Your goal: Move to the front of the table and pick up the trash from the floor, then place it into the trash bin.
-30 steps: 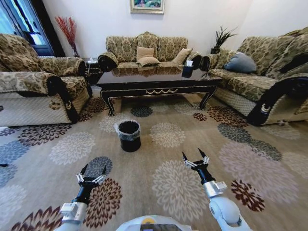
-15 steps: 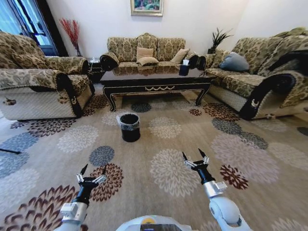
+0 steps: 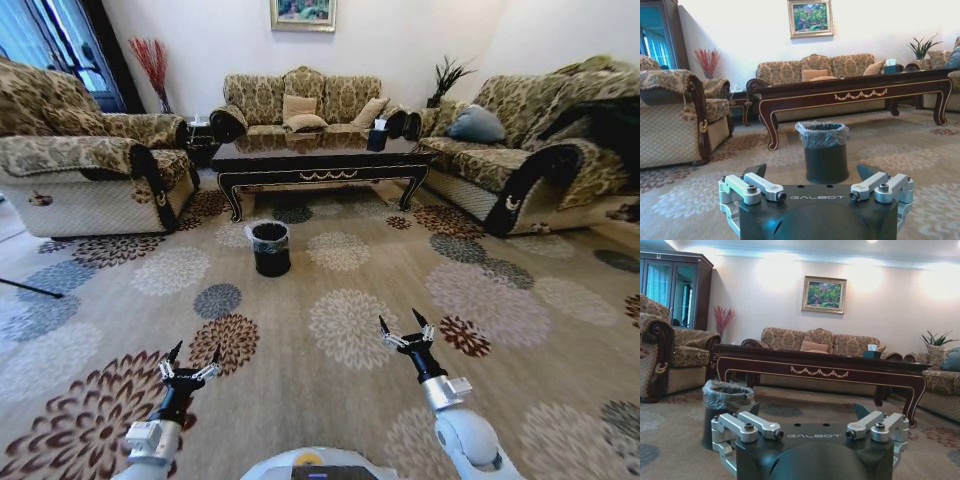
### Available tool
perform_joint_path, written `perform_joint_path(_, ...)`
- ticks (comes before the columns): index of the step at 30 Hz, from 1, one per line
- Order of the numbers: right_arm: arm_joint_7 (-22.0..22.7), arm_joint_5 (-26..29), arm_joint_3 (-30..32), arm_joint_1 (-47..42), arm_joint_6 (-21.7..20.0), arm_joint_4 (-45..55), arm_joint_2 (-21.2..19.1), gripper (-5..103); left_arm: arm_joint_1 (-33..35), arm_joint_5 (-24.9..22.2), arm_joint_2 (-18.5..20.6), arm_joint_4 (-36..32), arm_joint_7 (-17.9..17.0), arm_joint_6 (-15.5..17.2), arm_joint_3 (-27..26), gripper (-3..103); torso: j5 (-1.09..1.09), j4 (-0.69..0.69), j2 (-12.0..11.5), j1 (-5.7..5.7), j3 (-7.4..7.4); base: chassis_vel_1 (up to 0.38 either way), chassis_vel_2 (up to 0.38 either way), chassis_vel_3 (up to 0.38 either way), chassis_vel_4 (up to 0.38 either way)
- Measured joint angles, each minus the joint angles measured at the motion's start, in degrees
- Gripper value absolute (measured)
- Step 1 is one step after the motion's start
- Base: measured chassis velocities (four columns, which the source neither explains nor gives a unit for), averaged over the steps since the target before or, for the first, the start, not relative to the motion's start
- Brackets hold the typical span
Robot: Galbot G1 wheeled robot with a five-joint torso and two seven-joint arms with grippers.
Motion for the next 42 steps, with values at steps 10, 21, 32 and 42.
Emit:
perform_joint_path(10,0.00,0.00,0.00,-0.01,0.00,0.00,0.00,100,0.00,0.00,0.00,0.00,0.00,0.00,0.00,100,0.01,0.00,0.00,0.00,-0.01,0.194,-0.205,-0.197,0.207)
perform_joint_path(21,0.00,0.00,0.00,0.01,0.00,0.00,0.00,100,-0.02,0.00,0.00,0.00,0.01,0.00,0.00,100,0.00,-0.01,0.00,0.00,0.01,0.052,-0.064,-0.048,0.061)
perform_joint_path(32,0.00,0.00,0.00,0.00,0.00,0.00,0.00,100,-0.01,0.00,0.00,0.00,0.01,-0.01,0.00,100,0.00,-0.01,0.00,0.00,0.00,0.000,0.000,0.000,0.000)
perform_joint_path(42,0.00,0.00,0.00,0.00,0.00,0.00,0.00,100,0.00,0.00,0.00,0.00,0.00,0.00,0.00,100,0.00,-0.01,0.24,0.00,0.25,0.000,0.000,0.000,0.000)
